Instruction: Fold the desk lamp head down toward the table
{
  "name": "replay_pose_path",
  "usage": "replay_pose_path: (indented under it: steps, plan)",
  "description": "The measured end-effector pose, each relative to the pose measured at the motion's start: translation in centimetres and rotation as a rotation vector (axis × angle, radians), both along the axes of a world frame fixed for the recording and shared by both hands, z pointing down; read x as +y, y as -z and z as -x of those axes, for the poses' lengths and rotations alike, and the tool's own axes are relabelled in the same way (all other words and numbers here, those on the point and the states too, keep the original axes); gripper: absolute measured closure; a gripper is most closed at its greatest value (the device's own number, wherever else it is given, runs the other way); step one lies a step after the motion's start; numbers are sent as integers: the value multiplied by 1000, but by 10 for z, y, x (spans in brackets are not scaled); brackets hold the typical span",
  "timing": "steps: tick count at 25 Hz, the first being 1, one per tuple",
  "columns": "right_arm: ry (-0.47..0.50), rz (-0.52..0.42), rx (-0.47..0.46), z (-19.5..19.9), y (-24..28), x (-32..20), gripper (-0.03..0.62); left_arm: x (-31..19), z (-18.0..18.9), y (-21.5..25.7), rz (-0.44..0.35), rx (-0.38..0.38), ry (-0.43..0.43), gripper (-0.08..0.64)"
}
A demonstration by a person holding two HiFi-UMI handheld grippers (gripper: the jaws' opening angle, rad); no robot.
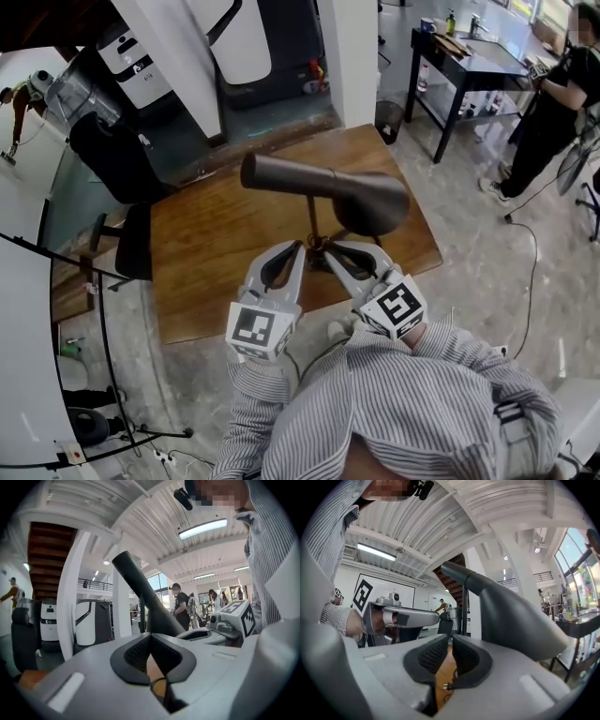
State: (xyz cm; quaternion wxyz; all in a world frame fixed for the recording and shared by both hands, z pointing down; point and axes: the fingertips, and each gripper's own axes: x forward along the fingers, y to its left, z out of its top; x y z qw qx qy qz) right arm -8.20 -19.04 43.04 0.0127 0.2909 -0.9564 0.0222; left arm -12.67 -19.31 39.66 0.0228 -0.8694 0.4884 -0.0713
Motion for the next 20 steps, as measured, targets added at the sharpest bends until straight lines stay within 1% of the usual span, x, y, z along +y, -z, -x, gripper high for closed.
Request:
replay_pose_path:
  steps: [2, 7, 12, 17, 20]
  plan:
    - [-6, 2, 17, -7, -4, -1, 592, 2, -8, -8, 12, 55, -18, 553]
    - [-32, -1, 15, -24, -8, -5, 591, 5, -29, -32, 87, 145, -9, 554]
    - [-37, 49, 24, -29, -14, -1, 592, 7, -39, -42, 105, 156, -18, 554]
    - [-31, 46, 32, -30, -14, -1, 592, 4, -38, -47, 123, 162, -4, 554]
    - [-33, 37, 34, -33, -15, -4, 592, 4, -42, -49, 142, 169, -28, 554]
